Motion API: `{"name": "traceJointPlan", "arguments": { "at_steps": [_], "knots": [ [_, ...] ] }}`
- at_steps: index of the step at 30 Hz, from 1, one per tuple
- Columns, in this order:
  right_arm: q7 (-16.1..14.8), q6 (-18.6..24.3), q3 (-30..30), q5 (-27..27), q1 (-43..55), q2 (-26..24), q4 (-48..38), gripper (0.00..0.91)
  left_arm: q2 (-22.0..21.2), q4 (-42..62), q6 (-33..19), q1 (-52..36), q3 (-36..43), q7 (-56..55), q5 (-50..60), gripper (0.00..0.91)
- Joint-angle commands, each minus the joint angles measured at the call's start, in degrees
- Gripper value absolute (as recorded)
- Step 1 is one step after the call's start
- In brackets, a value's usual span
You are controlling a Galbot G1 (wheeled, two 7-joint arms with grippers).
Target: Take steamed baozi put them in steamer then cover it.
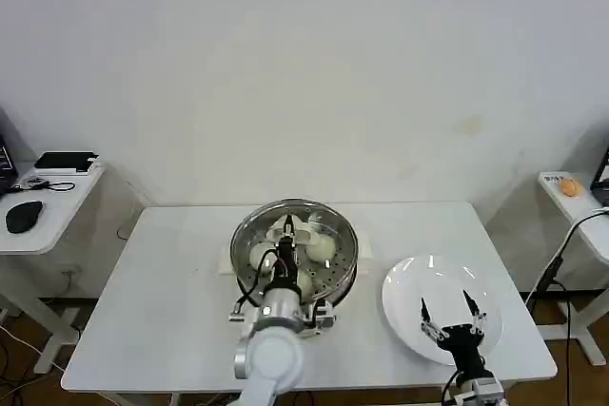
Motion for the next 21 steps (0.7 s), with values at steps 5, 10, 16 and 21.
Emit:
{"name": "traceJointPlan", "arguments": {
  "at_steps": [5,10,16,21],
  "knots": [
    [-0.1,-0.1,-0.3,0.3,0.0,0.0,-0.2,0.907,-0.6,1.5,-0.2,-0.5,-0.1,-0.5,0.4,0.0],
    [-0.1,-0.2,-0.8,0.3,0.1,0.2,-0.1,0.907,-0.6,1.8,-0.3,-0.6,-0.3,-0.6,0.4,0.0],
    [-0.1,-0.2,-1.0,0.0,0.1,0.3,-0.2,0.907,-0.6,2.2,-0.4,-0.7,-0.4,-0.6,0.4,0.0],
    [-0.1,-0.2,-1.0,0.0,0.1,0.3,-0.2,0.907,-0.7,2.6,-0.4,-0.7,-0.2,-0.7,0.4,0.0]
  ]
}}
